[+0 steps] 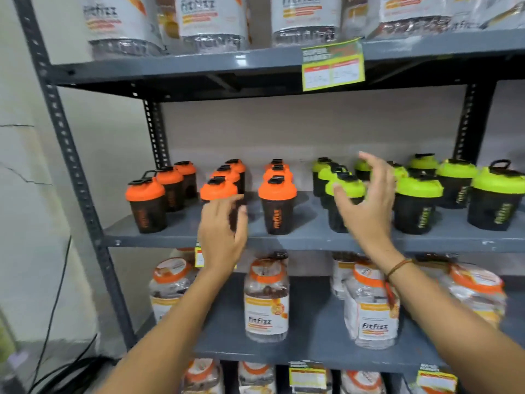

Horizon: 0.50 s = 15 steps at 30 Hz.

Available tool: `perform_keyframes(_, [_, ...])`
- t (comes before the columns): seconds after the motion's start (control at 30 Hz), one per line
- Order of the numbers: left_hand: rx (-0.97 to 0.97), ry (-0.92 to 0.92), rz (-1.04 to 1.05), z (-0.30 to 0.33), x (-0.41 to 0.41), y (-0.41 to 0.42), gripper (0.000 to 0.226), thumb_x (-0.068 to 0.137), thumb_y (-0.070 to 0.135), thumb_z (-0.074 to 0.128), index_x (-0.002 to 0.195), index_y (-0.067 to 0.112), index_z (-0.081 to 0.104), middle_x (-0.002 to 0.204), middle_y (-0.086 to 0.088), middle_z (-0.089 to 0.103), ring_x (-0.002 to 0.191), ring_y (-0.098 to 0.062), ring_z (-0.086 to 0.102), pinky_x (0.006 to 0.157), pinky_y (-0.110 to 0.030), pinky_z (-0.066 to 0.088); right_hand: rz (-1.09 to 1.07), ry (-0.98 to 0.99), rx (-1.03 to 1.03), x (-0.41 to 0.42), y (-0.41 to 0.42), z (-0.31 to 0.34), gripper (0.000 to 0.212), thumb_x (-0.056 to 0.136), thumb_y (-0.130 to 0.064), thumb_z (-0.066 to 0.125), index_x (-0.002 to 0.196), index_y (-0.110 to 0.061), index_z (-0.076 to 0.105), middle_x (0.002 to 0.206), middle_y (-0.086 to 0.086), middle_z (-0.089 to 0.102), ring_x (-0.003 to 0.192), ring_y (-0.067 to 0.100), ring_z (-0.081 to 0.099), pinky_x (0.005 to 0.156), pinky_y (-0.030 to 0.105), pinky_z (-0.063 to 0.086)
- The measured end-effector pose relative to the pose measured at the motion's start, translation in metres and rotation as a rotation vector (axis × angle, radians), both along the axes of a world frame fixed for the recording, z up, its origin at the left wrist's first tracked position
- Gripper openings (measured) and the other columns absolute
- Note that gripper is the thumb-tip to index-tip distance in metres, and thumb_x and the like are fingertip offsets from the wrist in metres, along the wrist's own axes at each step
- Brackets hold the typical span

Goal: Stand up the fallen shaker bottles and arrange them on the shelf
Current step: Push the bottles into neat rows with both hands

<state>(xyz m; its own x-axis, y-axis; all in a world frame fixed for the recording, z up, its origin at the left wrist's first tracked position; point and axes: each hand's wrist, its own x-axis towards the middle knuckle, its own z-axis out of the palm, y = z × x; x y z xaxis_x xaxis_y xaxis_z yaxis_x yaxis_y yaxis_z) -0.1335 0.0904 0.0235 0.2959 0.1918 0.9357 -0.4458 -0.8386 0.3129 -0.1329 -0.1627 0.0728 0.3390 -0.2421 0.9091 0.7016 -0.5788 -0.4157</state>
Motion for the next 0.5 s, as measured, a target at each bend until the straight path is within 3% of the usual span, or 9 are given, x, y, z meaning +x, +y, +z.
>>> perform_keyframes(0.1, [-0.227, -0.005, 0.108, -0.008, 0.000, 0.067, 0.036, 0.085, 0.028, 0.062, 0.117, 0.016, 0.052, 0.107, -0.008, 0.053, 0.102, -0.028, 0.048, 0.090, -0.037, 0.038, 0.208, 0.076, -0.077, -0.012, 0.081, -0.012, 0.057, 0.081, -0.016, 0.073, 0.134, -0.012, 0.052, 0.128, 0.003, 0.052, 0.120, 0.020, 0.051, 0.098, 0.039, 0.048])
perform_keyframes(0.23, [-0.477, 0.269, 0.245, -0.016, 0.000, 0.142, 0.082, 0.074, 0.043, 0.073, 0.135, 0.003, 0.036, 0.133, -0.025, 0.046, 0.126, -0.041, 0.042, 0.106, -0.050, 0.030, 0.379, 0.406, -0.224, -0.006, 0.170, -0.032, 0.086, 0.082, -0.029, 0.076, 0.152, -0.015, 0.029, 0.153, 0.004, 0.034, 0.142, 0.020, 0.035, 0.116, 0.042, 0.034])
perform_keyframes(0.33, [-0.430, 0.452, 0.267, -0.014, 0.002, 0.180, 0.112, 0.067, 0.051, 0.078, 0.146, -0.002, 0.019, 0.147, -0.027, 0.035, 0.136, -0.043, 0.034, 0.113, -0.058, 0.018, 0.336, 0.517, -0.263, 0.009, 0.208, -0.044, 0.102, 0.081, -0.037, 0.075, 0.158, -0.015, 0.013, 0.161, 0.009, 0.025, 0.148, 0.024, 0.026, 0.120, 0.039, 0.026])
perform_keyframes(0.5, [-0.328, 0.657, 0.307, -0.012, 0.016, 0.223, 0.114, 0.064, 0.067, 0.071, 0.146, 0.004, 0.024, 0.141, -0.024, 0.048, 0.135, -0.040, 0.039, 0.116, -0.060, 0.002, 0.179, 0.677, -0.249, 0.038, 0.233, -0.053, 0.118, 0.077, -0.049, 0.075, 0.158, -0.013, -0.002, 0.161, 0.013, 0.027, 0.144, 0.031, 0.034, 0.114, 0.047, 0.035])
